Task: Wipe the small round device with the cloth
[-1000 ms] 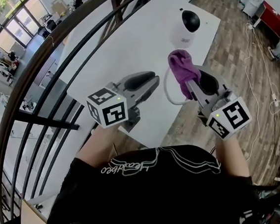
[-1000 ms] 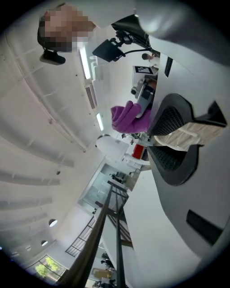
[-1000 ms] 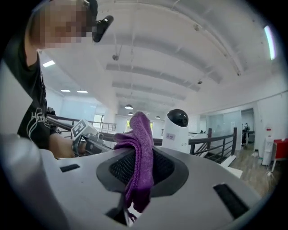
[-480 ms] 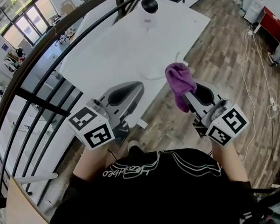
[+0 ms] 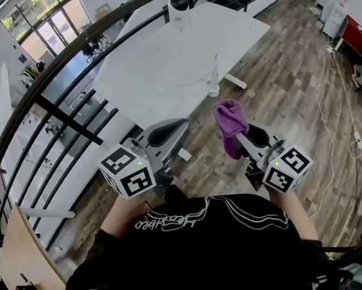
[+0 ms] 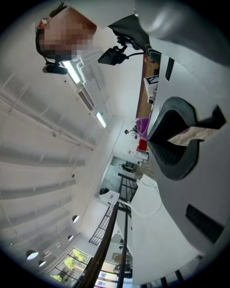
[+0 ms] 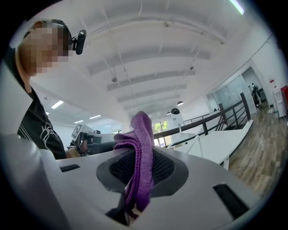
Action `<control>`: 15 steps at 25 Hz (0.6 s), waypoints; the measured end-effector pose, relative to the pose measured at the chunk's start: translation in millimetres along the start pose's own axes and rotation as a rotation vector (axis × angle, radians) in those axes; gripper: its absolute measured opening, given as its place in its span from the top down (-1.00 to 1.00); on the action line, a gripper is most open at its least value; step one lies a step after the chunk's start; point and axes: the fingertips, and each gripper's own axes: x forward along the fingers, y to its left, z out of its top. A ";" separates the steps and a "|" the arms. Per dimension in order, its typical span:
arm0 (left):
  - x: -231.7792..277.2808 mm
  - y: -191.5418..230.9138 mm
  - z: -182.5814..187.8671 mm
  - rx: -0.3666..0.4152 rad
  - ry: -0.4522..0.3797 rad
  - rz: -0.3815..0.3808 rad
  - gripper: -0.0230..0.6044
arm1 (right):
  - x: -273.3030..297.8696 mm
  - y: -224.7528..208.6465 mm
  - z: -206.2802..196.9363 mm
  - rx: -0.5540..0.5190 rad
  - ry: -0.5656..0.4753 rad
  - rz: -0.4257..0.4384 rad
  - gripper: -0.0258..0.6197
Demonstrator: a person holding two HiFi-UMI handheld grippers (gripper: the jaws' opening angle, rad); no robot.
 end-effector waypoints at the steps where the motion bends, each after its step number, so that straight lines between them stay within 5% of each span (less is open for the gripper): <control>1: -3.1 -5.7 -1.7 -0.009 -0.003 0.006 0.90 | -5.0 4.0 -1.5 0.005 -0.001 0.007 0.72; 15: -12.7 -56.8 -20.7 0.002 -0.006 0.038 0.90 | -44.7 32.6 -11.2 0.005 0.020 0.067 0.72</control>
